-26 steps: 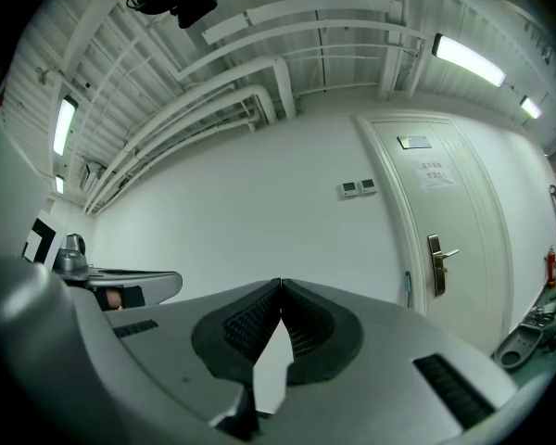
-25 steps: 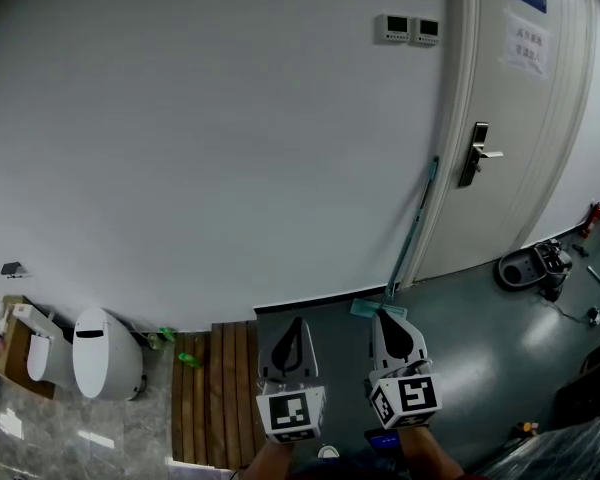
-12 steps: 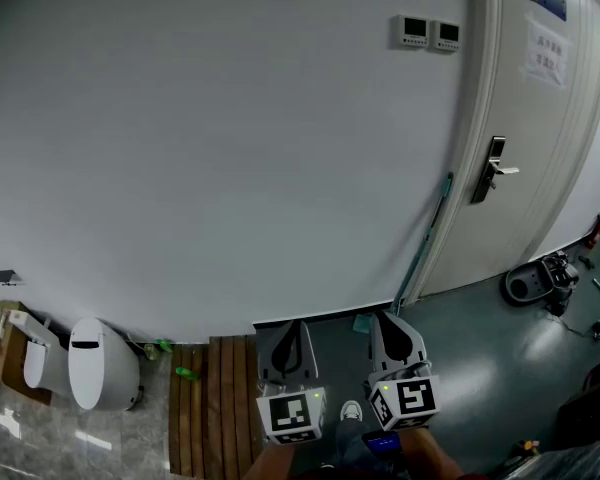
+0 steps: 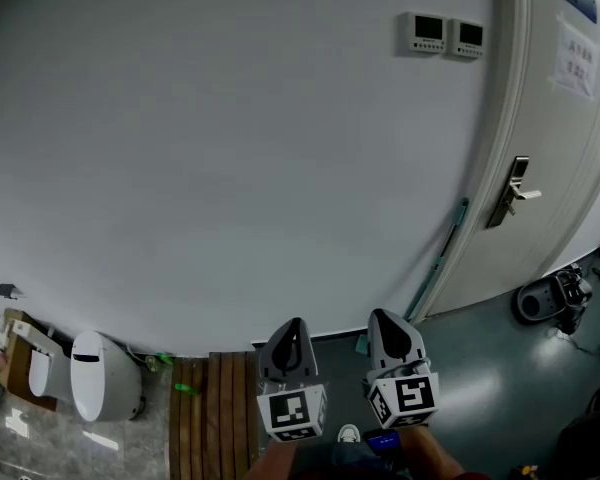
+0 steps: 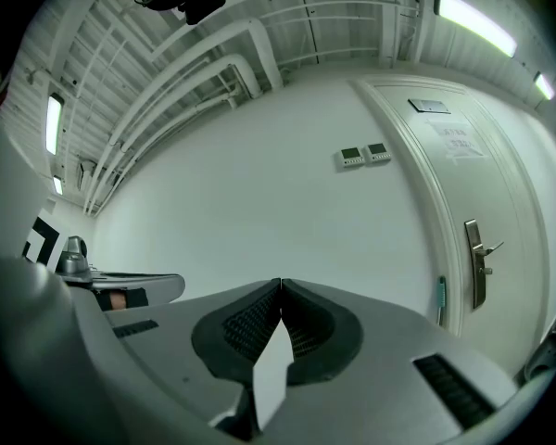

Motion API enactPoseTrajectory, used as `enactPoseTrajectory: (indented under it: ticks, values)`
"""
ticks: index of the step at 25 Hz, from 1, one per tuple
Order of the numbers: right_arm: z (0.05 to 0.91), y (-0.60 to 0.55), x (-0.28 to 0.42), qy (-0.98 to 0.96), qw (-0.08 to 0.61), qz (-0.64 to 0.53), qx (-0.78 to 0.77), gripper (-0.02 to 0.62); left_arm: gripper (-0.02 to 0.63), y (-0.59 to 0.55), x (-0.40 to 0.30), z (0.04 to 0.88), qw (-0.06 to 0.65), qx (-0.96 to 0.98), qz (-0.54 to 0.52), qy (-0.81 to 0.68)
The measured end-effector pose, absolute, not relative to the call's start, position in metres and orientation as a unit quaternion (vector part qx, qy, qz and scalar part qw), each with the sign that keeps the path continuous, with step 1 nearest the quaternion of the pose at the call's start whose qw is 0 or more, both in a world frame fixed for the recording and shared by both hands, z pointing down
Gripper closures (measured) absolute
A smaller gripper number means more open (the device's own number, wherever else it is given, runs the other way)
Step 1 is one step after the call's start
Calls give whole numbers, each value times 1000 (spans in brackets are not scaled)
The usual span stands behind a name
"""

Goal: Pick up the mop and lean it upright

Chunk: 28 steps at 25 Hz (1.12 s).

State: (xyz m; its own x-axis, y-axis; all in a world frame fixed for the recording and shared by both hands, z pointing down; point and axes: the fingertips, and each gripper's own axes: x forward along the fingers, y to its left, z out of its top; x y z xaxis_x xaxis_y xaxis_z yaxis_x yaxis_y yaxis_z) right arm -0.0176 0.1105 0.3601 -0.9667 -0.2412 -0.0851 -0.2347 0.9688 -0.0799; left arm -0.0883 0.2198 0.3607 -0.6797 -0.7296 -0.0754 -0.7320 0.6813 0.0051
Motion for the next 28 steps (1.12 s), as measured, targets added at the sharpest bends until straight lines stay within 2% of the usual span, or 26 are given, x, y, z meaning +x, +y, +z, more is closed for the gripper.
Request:
enactPoseTrajectory:
  ticks: [16, 28]
  values:
    - [373, -5, -108, 990, 39, -38, -129, 578, 591, 102, -182, 369, 31, -406, 18, 913]
    - [367, -78, -183, 977, 44, -25, -209, 578, 591, 9, -257, 368, 27, -496, 36, 867]
